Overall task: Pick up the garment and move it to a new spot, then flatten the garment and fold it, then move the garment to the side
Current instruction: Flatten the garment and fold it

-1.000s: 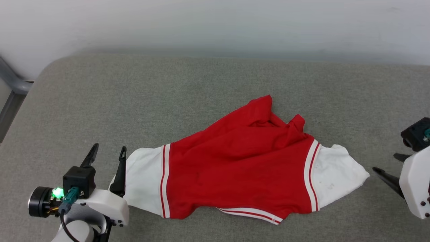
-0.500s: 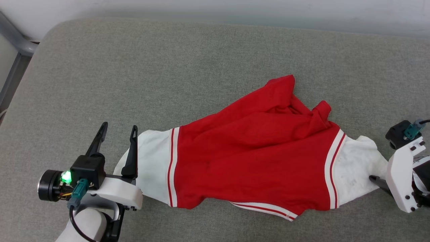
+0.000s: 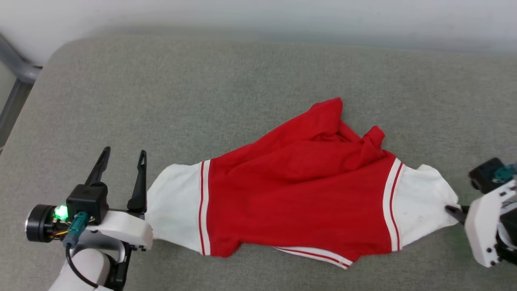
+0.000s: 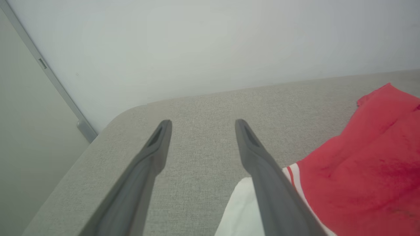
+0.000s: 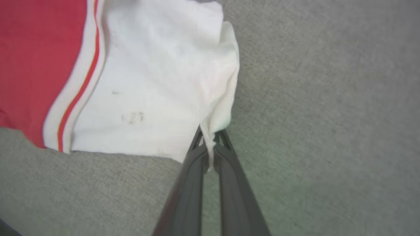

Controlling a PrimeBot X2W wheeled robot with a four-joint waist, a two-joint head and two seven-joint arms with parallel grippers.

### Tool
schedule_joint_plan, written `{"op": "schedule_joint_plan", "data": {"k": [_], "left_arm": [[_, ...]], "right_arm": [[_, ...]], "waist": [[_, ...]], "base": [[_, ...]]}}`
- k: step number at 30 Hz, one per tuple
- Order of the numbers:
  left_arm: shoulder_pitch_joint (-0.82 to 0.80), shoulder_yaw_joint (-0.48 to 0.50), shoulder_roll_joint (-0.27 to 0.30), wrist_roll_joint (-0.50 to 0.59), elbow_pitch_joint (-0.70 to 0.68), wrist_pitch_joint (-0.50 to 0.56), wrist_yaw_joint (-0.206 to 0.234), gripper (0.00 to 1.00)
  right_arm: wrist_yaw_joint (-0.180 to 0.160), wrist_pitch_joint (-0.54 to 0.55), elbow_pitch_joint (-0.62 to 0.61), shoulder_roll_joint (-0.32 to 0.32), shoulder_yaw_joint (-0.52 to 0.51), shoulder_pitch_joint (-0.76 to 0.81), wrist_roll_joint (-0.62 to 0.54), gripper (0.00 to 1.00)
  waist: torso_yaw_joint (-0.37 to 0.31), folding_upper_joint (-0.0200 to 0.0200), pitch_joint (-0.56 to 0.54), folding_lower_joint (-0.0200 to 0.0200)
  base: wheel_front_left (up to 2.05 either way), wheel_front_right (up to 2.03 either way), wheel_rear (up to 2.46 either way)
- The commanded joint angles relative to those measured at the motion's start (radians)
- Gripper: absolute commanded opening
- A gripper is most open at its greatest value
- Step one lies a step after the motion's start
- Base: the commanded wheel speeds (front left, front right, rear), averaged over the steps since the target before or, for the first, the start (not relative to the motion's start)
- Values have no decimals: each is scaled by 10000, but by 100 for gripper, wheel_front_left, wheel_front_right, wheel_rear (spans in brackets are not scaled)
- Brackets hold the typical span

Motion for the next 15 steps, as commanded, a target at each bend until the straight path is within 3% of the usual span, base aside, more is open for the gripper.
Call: {"op": "schedule_joint_plan", "data": {"k": [1,9,15], "left_arm": [[84,66,54,-23,54,-48,-81,100],[-413,-203,814,186,1,654,-614,100],[-974,-564,1348,-32,-38,1944,-1430,100]], "right_arm": [[-14,-159,-1,-155,-139,199,93,0],[-14,-695,-358,-858,-1325,1387,419,0],[-14,-699,-674,-649,-2205,2341,287,0]], "waist": [[-138,0,-269,0],[-401,0,-907,0],[-513,0,-1113,0]], "base": [[0,0,0],[0,0,0],[0,0,0]]}}
